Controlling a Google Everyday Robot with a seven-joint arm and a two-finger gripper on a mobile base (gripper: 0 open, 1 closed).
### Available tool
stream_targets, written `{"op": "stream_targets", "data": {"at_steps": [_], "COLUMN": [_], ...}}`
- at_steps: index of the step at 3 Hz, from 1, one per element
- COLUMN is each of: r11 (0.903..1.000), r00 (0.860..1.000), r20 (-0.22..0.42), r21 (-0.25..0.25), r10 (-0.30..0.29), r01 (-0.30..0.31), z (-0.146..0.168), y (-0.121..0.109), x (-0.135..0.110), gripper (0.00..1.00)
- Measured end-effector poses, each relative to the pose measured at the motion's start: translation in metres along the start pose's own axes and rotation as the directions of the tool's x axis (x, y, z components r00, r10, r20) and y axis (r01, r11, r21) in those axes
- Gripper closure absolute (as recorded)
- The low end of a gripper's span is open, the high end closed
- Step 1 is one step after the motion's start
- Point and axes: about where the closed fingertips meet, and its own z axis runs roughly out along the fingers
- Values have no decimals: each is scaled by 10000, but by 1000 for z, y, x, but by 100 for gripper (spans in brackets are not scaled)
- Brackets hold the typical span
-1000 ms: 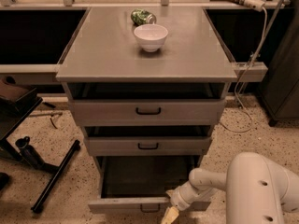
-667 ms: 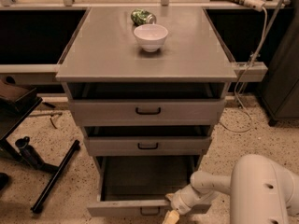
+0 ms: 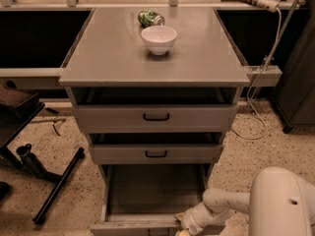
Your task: Open bottom drawer
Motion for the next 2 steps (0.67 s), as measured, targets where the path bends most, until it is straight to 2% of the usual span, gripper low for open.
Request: {"op": "stream_targets", "data": {"at_steps": [1,2], "r11": [10000,9995], "r00": [10000,10000], "r20": [0,-58], "r21": [-2,-315], "r10": [0,70], "r01": [0,-72], "z": [0,6], "y": [0,15], "x": [0,7], "gripper": [0,0]}}
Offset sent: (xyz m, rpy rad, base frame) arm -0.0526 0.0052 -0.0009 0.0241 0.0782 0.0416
